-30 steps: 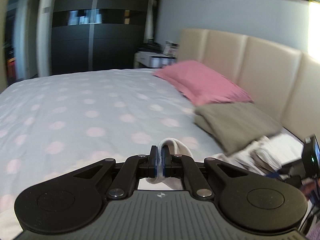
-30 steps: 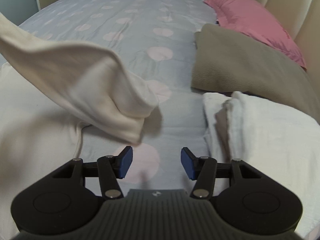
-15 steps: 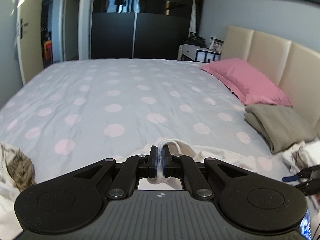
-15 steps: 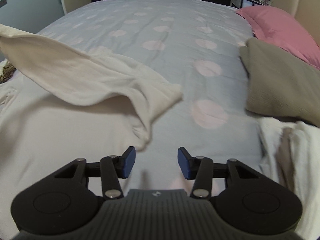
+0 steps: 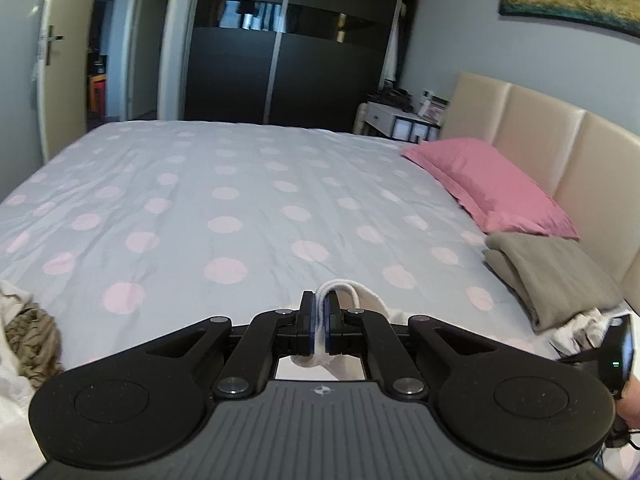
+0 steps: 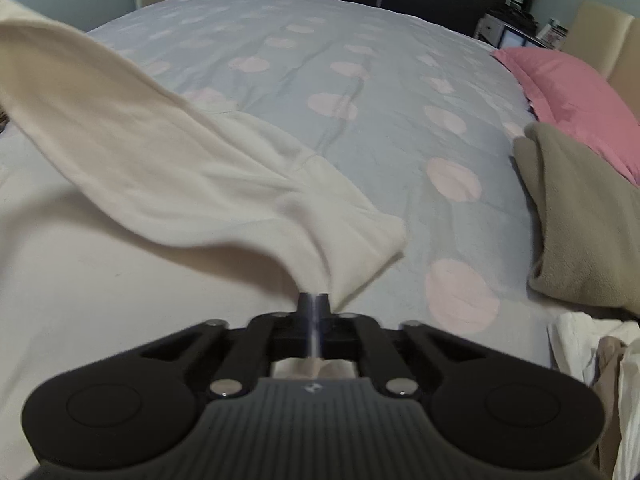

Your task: Fold clothes

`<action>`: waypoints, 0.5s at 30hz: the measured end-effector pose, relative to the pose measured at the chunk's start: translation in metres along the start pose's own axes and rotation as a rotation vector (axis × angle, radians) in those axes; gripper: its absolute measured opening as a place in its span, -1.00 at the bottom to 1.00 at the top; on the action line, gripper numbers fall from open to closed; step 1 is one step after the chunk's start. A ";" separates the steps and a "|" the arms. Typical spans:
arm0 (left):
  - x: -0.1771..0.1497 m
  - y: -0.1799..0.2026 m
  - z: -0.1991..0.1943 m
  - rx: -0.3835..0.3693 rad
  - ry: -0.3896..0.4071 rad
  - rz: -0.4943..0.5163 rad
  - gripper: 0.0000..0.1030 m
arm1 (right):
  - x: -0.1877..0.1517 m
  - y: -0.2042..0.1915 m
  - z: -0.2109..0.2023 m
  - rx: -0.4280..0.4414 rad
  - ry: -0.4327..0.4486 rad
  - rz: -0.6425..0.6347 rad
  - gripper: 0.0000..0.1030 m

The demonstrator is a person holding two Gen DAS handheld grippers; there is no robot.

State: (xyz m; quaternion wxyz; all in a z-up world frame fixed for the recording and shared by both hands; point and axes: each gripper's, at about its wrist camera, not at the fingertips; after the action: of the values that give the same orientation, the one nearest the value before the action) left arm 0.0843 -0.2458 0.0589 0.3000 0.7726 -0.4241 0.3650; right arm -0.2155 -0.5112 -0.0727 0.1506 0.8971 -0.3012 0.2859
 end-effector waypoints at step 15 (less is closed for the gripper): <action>-0.081 -0.081 0.054 0.223 -0.347 -0.059 -0.96 | -0.010 -0.001 -0.001 0.148 -0.153 -0.007 -0.87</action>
State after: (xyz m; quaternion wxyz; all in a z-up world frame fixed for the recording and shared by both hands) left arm 0.1415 -0.2144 -0.0500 0.1454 0.8644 -0.4037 0.2622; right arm -0.2221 -0.5050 -0.0782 0.0615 0.9261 -0.2868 0.2373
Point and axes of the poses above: each gripper's, at about its wrist camera, not at the fingertips, and z roughly the way its jaws point, y to its right, x to its top, and after that the axes turned 1 degree about -y, right-handed
